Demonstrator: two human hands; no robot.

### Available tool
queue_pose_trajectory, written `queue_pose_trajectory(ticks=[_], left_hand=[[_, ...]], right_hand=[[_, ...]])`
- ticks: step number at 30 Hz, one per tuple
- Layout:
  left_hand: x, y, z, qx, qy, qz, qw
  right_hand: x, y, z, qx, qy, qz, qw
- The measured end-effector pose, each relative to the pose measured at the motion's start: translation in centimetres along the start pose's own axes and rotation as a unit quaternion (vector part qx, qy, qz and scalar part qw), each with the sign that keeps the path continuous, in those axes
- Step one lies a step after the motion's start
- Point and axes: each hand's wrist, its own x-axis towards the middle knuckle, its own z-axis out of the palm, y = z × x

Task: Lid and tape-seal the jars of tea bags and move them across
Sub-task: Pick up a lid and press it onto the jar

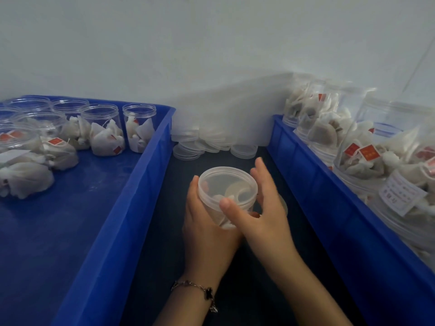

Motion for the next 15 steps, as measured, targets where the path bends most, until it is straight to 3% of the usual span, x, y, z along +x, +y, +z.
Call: queue_pose_trajectory(ticks=[9,15], left_hand=[[0.29,0.02,0.07,-0.015,-0.001,-0.01,1.0],[0.32,0.35,-0.21,-0.026,-0.003,-0.039,0.999]], right_hand=[[-0.45,0.59,0.28,-0.095,0.083,-0.003,0.992],[-0.68,0.29,0.56,-0.155,0.074,-0.02,0.985]])
